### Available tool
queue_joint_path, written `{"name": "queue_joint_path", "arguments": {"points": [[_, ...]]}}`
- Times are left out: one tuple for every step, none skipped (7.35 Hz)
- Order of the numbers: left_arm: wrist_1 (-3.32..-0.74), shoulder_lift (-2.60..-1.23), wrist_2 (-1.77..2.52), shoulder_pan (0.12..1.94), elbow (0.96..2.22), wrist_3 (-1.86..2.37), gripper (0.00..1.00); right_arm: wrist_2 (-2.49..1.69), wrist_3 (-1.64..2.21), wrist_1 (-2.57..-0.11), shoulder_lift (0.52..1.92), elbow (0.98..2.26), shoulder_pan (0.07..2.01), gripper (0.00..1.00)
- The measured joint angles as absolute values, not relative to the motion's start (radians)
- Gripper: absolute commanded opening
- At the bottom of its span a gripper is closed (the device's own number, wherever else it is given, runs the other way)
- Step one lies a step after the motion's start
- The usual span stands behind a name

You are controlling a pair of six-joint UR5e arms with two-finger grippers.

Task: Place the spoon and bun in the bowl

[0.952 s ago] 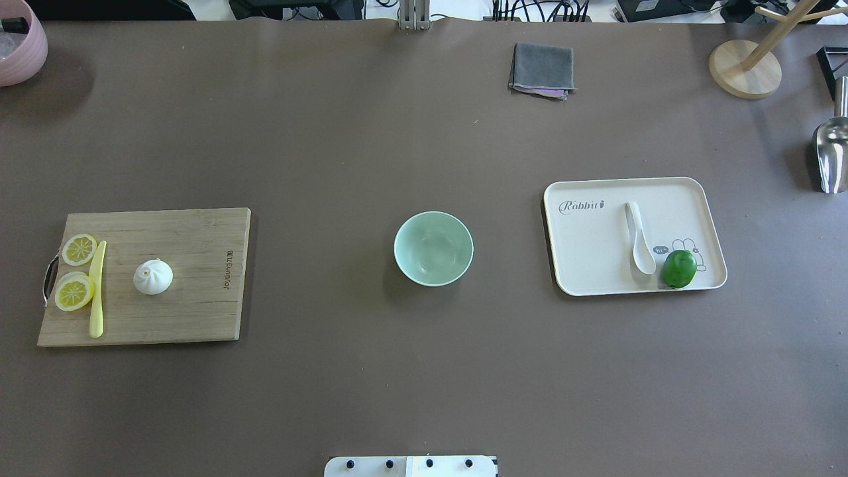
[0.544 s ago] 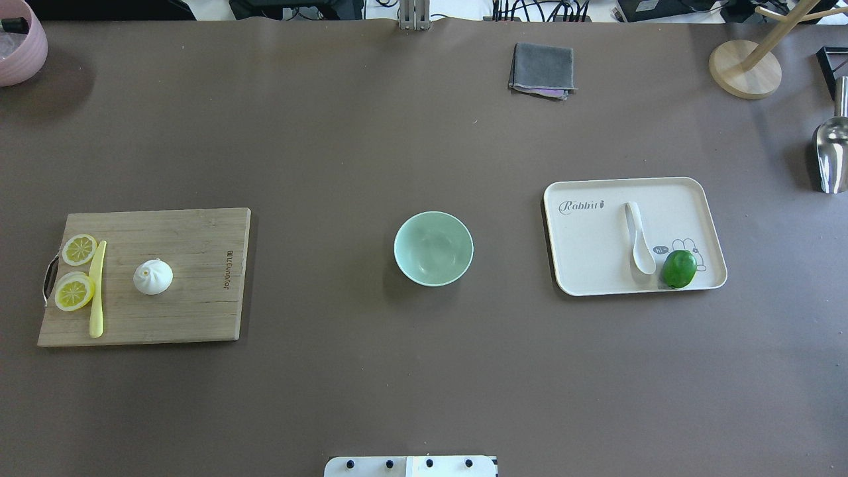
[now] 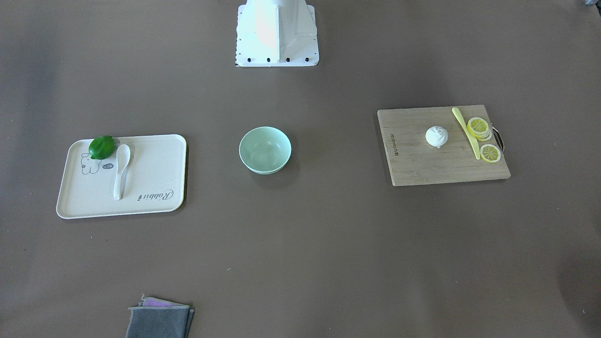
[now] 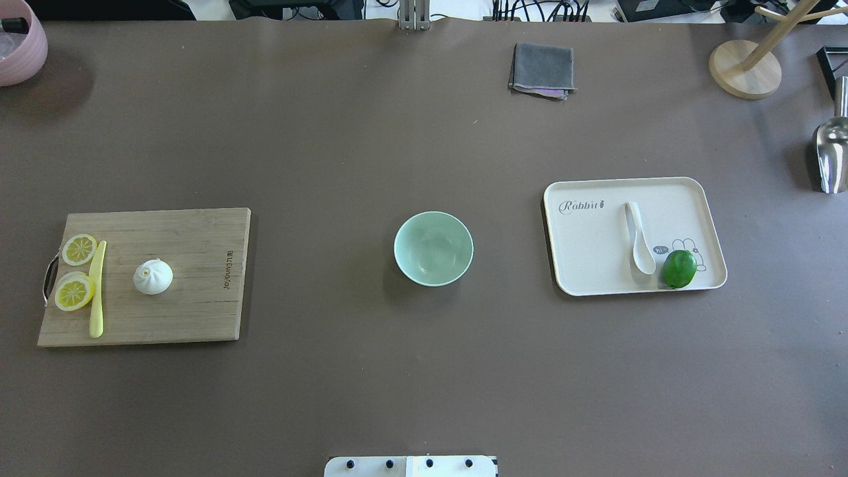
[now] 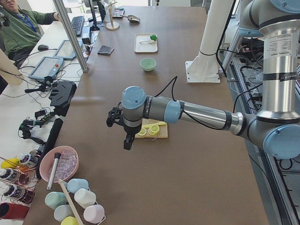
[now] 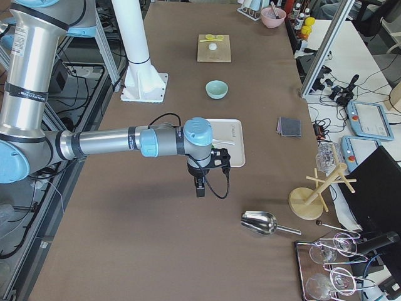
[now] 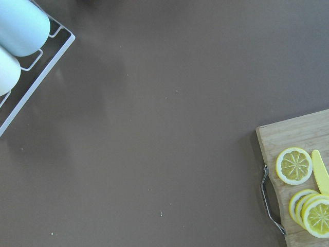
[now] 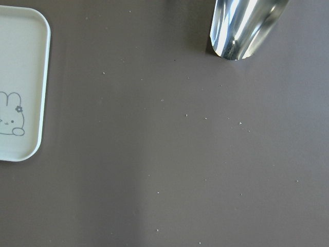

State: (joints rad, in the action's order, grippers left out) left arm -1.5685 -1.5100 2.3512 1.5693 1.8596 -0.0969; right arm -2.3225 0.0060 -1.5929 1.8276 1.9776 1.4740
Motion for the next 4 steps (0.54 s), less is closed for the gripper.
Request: {"name": "queue_joint_path", "arguments": {"points": [[-1.646,-1.533,2.351,1.569,1.850,-0.094,0.98,-2.323,0.006,-1.592,1.806,1.984,1.473,1.00],[-1.762,-1.558,2.350,1.565,1.815,-0.091,0.98,-2.323,0.007,-1.593,1.784,1.988,1.473,1.00],[-1.858,-1.587,2.351,1.553,1.769,-0.090,0.98,-2.323,0.026,-1.593,1.755,1.988,1.470,1.00],[-1.921,-1.607,2.352,1.530,1.742,-0.086,0.98,-2.323,0.091,-1.593,1.717,1.987,1.452,1.00]]}}
